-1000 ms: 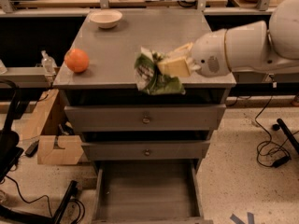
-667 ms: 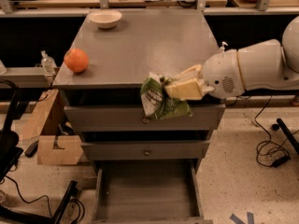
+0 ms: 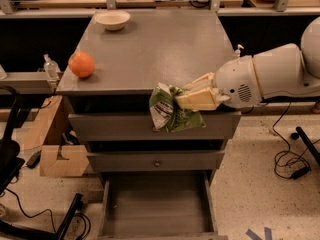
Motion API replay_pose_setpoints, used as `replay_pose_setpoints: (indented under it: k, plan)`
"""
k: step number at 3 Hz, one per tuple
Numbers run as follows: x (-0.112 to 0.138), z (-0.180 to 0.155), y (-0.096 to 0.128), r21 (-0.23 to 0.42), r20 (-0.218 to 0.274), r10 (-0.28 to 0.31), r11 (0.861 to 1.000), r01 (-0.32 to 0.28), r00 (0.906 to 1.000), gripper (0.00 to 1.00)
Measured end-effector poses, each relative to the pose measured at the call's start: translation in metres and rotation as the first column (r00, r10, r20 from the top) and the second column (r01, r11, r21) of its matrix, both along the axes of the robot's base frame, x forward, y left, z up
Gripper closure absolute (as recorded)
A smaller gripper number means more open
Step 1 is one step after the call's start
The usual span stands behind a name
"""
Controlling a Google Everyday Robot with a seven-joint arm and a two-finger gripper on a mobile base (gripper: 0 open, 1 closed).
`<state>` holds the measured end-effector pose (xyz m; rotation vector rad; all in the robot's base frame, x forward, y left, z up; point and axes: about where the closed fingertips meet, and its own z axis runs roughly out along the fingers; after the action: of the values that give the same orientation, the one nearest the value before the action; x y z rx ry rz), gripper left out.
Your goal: Place green jalapeno chip bag into bottom drawer
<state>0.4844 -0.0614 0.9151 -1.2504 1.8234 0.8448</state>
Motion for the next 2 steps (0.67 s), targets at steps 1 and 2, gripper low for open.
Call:
replay_pose_setpoints:
  k: [1,2]
  plan:
    - [0.009,-0.032,-0.002,0.052,-0.021,-0.013,0.999,0.015,0.9997,1.0]
    - [0.017,-0.105,-0.018,0.119,-0.058,-0.049,0.991,0.055,0.9971,1.0]
